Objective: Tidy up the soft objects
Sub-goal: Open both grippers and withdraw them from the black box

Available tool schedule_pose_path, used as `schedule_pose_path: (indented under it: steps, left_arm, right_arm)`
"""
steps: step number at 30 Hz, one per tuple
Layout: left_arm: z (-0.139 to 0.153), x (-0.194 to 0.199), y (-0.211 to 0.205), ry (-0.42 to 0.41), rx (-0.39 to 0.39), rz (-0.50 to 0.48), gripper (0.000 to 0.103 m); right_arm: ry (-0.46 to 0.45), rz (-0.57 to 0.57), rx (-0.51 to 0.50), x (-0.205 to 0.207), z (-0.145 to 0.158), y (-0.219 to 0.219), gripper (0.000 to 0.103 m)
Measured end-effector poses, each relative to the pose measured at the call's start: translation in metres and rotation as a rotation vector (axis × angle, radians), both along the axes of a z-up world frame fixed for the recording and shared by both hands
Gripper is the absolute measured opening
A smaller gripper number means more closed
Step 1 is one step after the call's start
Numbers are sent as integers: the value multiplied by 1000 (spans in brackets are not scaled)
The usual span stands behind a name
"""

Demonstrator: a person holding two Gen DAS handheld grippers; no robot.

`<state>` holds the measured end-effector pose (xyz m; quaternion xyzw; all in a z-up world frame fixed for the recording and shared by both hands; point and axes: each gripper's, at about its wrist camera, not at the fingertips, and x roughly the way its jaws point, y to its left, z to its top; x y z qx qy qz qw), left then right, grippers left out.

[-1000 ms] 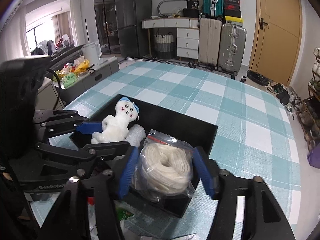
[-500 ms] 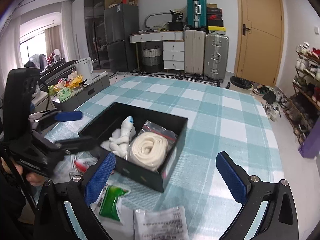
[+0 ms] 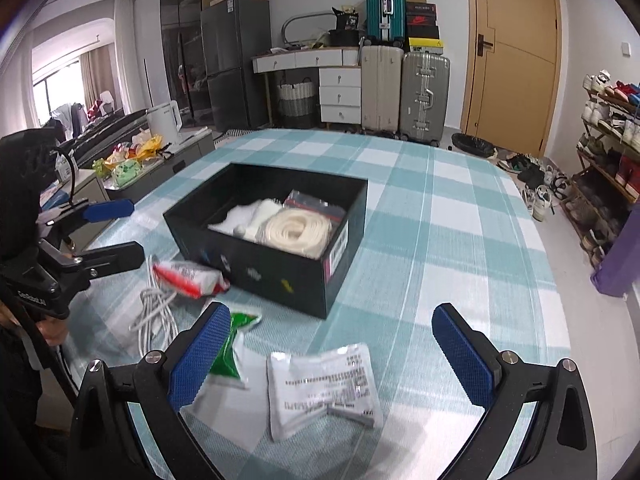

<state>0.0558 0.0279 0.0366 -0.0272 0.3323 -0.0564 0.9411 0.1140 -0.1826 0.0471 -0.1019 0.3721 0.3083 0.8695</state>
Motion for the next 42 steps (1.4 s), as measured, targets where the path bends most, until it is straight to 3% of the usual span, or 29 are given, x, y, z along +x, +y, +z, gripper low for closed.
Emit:
schedule_pose_path:
  steps: [26,35,42]
  left_arm:
    - [-19,-6,-11,126,2,-33,103]
    - [-24,-2,-9,160,-51,-13,103]
    - [-32,0,-18,185,-35,-38,103]
  right_arm:
    - [83,65,-91,-10,-33,4,102]
    - [97,62,-103,-7,-37,1,102]
    - [128,73,-114,-6,-42,2,102]
